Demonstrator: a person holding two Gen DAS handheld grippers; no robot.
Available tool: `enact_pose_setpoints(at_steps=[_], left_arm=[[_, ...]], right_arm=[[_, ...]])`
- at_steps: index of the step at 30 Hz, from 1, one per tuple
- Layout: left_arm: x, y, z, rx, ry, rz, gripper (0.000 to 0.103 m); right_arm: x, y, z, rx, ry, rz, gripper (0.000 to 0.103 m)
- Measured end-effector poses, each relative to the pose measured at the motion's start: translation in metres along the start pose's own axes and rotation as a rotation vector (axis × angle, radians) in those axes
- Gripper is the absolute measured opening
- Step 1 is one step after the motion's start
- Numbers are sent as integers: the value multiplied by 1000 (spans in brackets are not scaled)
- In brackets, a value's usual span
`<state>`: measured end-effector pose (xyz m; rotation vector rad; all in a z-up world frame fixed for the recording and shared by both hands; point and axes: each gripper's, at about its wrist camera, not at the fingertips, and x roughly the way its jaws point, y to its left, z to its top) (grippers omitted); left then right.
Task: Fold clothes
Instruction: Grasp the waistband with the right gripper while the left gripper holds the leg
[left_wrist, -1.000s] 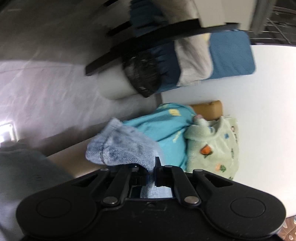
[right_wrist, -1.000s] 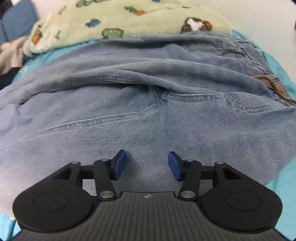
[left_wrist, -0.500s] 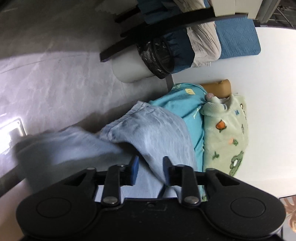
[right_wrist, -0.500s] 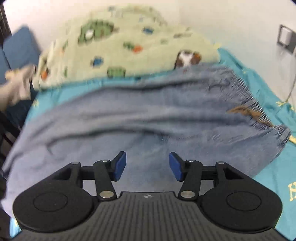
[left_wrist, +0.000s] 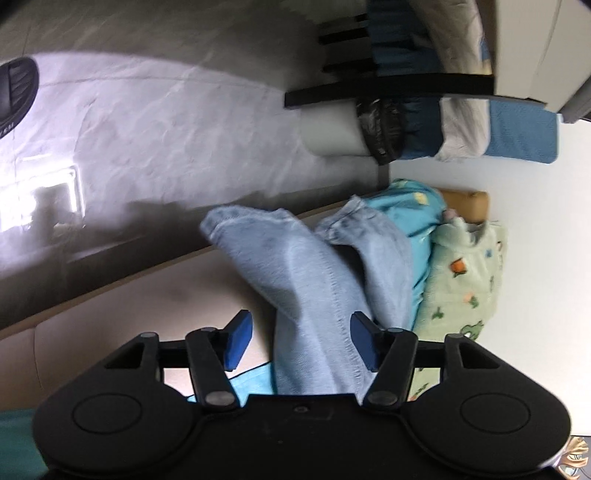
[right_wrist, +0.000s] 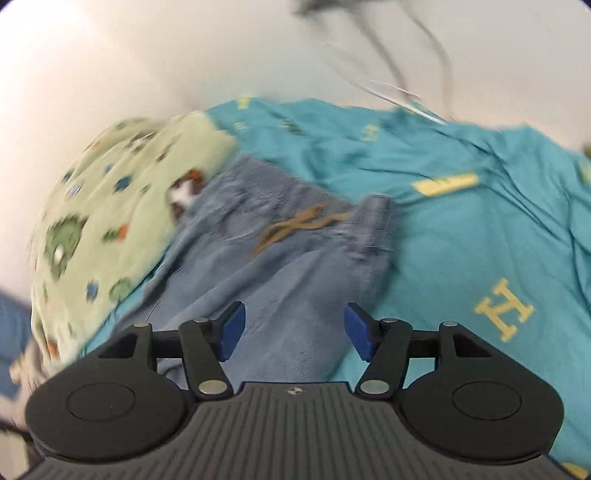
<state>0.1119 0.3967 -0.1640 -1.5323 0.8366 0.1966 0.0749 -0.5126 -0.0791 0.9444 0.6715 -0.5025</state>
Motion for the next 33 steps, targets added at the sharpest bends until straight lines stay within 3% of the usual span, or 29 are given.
enact_pose_setpoints(at_steps=[4, 9, 12, 15, 18, 20, 22, 25, 28, 33], left_arm=[[20, -3, -1, 12, 29, 15, 56], [52, -8, -5, 1, 36, -7, 51], [65, -17, -10, 60, 39, -2, 48], [71, -22, -12, 96, 29, 17, 35], [74, -23, -13, 114, 14, 34, 15], [72, -26, -17, 134, -12, 25, 8], [65, -32, -21, 149, -43, 26, 6], [52, -38, -29, 139, -82, 7, 5], [35, -42, -36, 129, -104, -27, 4], [11, -34, -37, 67, -114, -59, 3]], right_arm=[[9, -19, 11, 91, 5, 39, 66], [30, -26, 19, 106, 14, 6, 69], [47, -29, 21, 124, 12, -12, 69], [65, -32, 23, 134, 8, -31, 71], [77, -33, 23, 138, 8, -63, 69], [82, -34, 24, 141, 13, -73, 63], [83, -39, 25, 142, 12, -79, 47], [82, -45, 24, 164, 11, -64, 33], [70, -41, 25, 169, -14, -35, 23], [19, -30, 28, 143, -101, 96, 18]])
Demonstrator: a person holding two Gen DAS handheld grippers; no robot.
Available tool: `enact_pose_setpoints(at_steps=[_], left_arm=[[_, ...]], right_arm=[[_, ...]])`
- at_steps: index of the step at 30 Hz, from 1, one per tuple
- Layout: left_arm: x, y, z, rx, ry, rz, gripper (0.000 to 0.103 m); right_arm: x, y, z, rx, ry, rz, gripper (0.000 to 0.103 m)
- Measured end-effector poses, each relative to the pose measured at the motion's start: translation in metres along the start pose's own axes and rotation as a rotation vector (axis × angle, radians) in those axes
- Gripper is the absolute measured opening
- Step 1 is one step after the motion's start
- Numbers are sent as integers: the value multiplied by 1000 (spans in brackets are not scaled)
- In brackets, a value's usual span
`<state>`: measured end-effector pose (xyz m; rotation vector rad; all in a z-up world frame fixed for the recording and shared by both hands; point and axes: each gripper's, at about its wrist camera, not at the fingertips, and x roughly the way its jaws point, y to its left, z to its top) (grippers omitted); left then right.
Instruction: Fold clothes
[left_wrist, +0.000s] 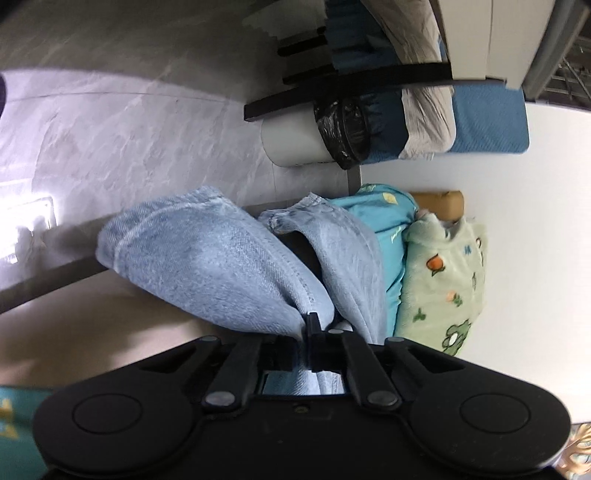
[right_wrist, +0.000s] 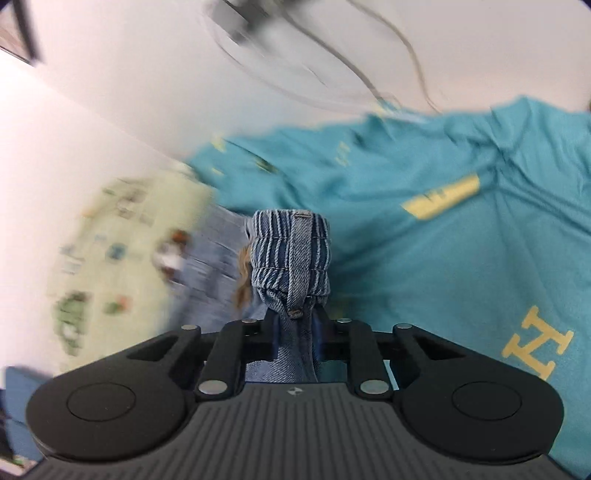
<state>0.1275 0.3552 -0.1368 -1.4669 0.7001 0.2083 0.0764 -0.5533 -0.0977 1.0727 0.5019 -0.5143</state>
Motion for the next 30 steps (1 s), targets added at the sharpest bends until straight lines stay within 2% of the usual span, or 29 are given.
enact_pose_setpoints(at_steps=[2, 5, 9, 15, 19, 22, 25, 27, 30], left_arm=[[-3, -6, 4, 8, -14, 9, 3], [5, -32, 9, 39, -31, 20, 3], [32, -78, 23, 39, -46, 37, 3], [105, -151, 42, 106, -55, 59, 3], [167, -181, 56, 178, -78, 104, 2], [213, -186, 67, 232, -98, 165, 1], [253, -173, 72, 256, -89, 224, 1], [269, -161, 73, 266, -82, 229, 2], [279, -147, 79, 272, -46, 200, 4]], right_arm=[[-14, 5, 0, -36, -11, 28, 18], [-14, 14, 9, -30, 12, 39, 18], [2, 58, 23, -72, -16, 52, 17], [75, 123, 52, -81, -13, 21, 16], [139, 160, 59, -128, -26, -29, 16], [185, 180, 56, -208, -42, -58, 16], [231, 182, 47, -282, -35, -97, 16], [257, 179, 38, -321, -23, -132, 16], [276, 174, 26, -383, -42, -137, 18]])
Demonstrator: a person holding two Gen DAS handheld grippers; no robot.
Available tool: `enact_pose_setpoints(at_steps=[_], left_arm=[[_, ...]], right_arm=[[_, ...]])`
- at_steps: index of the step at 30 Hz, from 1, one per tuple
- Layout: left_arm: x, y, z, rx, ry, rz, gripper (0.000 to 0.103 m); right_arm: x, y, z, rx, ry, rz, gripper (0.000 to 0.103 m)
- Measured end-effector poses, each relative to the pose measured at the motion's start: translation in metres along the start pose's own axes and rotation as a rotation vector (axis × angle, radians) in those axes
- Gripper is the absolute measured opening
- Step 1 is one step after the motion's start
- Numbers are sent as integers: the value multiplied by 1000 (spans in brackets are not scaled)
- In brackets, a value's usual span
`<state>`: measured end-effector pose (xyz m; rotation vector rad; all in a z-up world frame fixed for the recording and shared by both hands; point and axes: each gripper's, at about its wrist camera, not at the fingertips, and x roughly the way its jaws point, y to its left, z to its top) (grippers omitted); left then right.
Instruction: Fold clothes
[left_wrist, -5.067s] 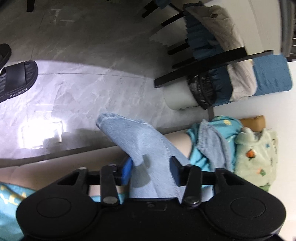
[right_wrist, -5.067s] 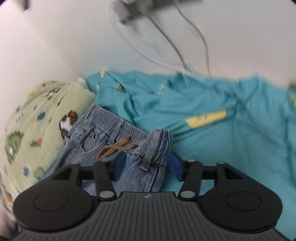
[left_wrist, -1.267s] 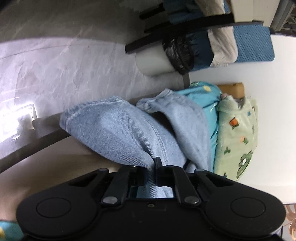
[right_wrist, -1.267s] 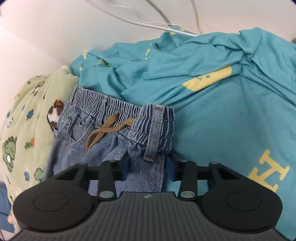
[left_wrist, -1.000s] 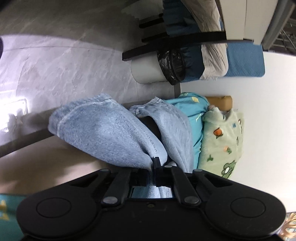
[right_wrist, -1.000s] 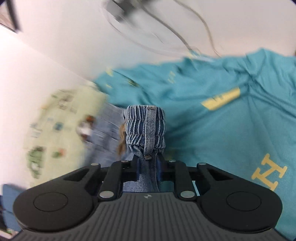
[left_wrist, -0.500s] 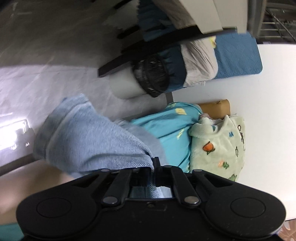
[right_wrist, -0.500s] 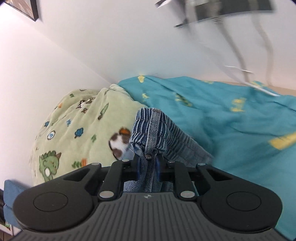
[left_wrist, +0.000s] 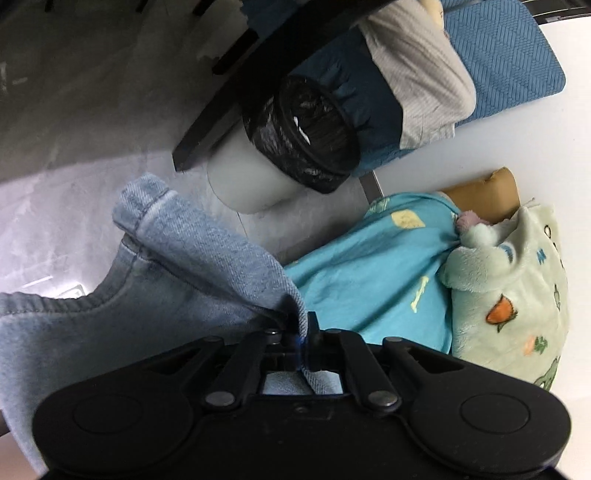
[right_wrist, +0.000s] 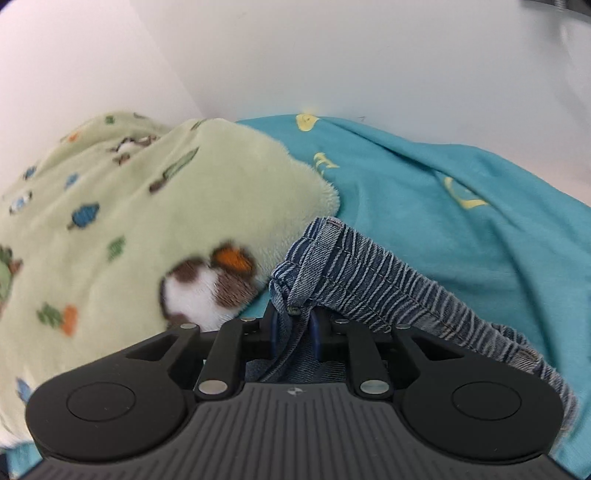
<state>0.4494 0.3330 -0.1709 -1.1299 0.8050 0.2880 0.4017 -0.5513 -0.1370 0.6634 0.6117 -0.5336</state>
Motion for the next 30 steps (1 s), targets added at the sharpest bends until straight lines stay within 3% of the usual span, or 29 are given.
enact_pose_setpoints(at_steps=[2, 3, 7, 11, 13, 18, 22, 27, 30], left_arm=[[-4, 6, 4, 23, 18, -35, 8], [-11, 10, 4, 25, 16, -51, 9], [-55, 26, -2, 12, -6, -139, 44], [-91, 58, -9, -80, 58, -208, 50], [-106, 80, -20, -181, 48, -232, 54], [-110, 112, -48, -342, 125, -236, 57], [-99, 126, -67, -368, 119, -221, 60], [-87, 142, -61, -421, 93, -301, 61], [-76, 155, -55, -467, 73, -345, 60]], right_arm=[[-2, 1, -4, -32, -14, 5, 20], [-5, 1, -4, -46, -16, 20, 25], [-25, 5, -5, -118, 17, 101, 50], [-68, 4, -20, -138, 16, 128, 56], [-88, 5, -32, -186, 34, 129, 56], [-136, 5, -74, -288, 98, 131, 56], [-184, -9, -117, -288, 153, 168, 56], [-226, -25, -164, -208, 276, 207, 57], [-232, -19, -174, -217, 253, 212, 57]])
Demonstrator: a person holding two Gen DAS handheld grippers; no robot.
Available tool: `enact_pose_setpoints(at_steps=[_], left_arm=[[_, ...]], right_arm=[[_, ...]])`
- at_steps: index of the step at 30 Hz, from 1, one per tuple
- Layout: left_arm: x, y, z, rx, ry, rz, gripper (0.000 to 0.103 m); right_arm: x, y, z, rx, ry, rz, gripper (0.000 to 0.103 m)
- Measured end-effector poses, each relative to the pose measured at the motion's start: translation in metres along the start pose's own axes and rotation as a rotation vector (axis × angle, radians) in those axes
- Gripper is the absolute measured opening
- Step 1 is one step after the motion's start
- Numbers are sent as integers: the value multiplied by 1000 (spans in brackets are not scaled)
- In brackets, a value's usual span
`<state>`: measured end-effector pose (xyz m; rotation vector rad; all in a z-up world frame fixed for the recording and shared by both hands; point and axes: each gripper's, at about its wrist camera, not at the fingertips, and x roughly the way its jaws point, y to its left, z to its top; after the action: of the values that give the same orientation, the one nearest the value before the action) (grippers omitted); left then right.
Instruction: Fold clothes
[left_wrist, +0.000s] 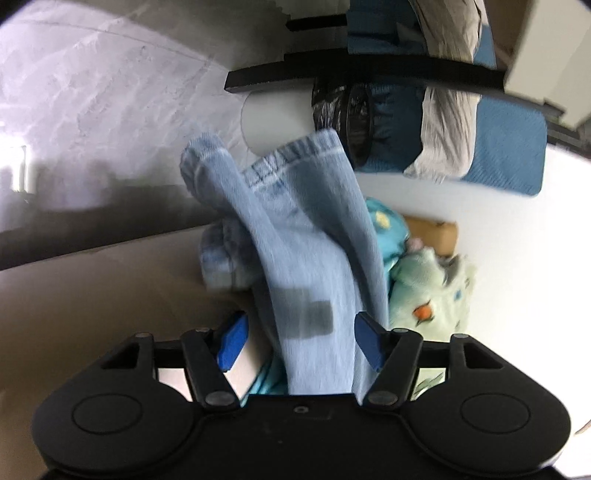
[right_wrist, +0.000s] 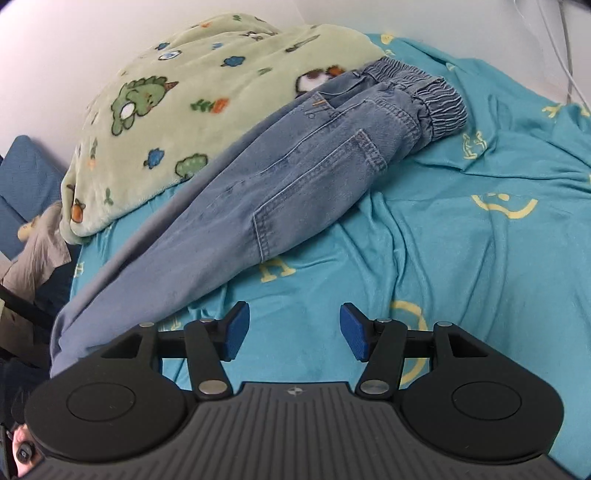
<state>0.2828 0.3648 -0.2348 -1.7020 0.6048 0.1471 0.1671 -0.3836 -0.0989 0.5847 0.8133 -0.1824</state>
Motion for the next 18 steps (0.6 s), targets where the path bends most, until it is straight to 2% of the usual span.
enact_pose_setpoints(at_steps=[5, 9, 12, 14, 18], left_arm=[[14, 12, 19, -2, -39, -11, 59], [33, 14, 31, 55, -63, 71, 58], [41, 3, 35, 155, -105, 115, 44], [41, -11, 34, 246, -159, 142, 24], [25, -61, 13, 437, -281, 158, 14]], right_arm=[[12, -5, -8, 35, -1, -45, 57], [20, -4, -12, 45, 14, -54, 57], [22, 1, -12, 36, 10, -48, 57], [22, 3, -11, 33, 8, -37, 57], [19, 6, -9, 34, -6, -4, 57]])
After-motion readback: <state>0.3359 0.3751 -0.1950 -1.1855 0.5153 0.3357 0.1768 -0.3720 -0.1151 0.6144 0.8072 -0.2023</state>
